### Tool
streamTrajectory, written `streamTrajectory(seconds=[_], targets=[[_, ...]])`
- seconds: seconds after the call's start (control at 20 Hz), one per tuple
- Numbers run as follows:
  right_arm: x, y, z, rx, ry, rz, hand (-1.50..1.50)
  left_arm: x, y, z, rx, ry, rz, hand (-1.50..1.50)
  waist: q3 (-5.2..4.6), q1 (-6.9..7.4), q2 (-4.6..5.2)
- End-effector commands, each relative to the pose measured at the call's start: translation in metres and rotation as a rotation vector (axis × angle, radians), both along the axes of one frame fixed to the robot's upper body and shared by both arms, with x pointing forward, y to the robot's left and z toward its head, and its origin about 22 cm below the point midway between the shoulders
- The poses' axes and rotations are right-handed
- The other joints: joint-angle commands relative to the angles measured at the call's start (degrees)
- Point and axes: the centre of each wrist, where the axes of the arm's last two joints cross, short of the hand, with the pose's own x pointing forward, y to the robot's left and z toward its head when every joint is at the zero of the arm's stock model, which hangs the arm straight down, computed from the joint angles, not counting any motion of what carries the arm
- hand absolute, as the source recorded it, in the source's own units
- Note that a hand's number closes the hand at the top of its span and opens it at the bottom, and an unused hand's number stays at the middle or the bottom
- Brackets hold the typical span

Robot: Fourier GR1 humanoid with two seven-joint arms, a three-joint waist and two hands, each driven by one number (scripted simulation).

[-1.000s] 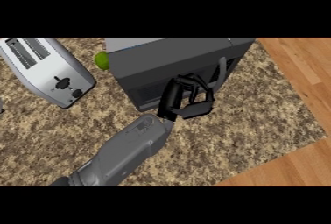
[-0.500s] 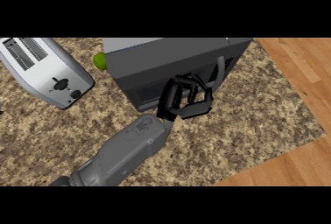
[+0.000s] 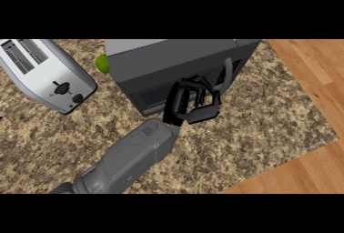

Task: Pick up the milk, place it into the microwave and close the microwave

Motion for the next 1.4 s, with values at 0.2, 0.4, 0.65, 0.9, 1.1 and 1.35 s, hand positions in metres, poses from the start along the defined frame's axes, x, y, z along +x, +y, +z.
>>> streamTrajectory(seconds=[0.2,0.4,0.65,0.9,1.1,1.35], targets=[[0.006,-0.015,0.025,-0.068,-0.029,-0.026,-1.5,0.018,0.0,0.013,-0.001,-0.019,0.033,1.5,-0.08,-0.43,0.69],[0.007,-0.021,0.033,-0.096,-0.04,-0.043,-1.5,0.021,-0.001,0.017,-0.018,-0.018,0.023,1.5,-0.03,-0.6,1.05],[0.008,-0.031,0.034,-0.086,-0.029,-0.054,-1.5,0.021,-0.001,0.016,-0.011,-0.037,0.037,1.5,0.15,-0.72,0.89],[0.012,-0.036,0.03,-0.043,-0.016,-0.035,-1.5,0.021,-0.003,0.017,-0.025,-0.033,0.024,1.5,0.19,-0.62,1.05],[0.015,-0.043,0.026,-0.007,-0.002,-0.031,-1.5,0.021,-0.004,0.017,-0.013,-0.048,0.02,1.5,0.31,-0.24,1.24],[0.019,-0.052,0.032,0.008,-0.011,-0.025,-1.5,0.019,-0.005,0.016,-0.021,-0.046,0.017,1.5,0.29,0.02,1.49]])
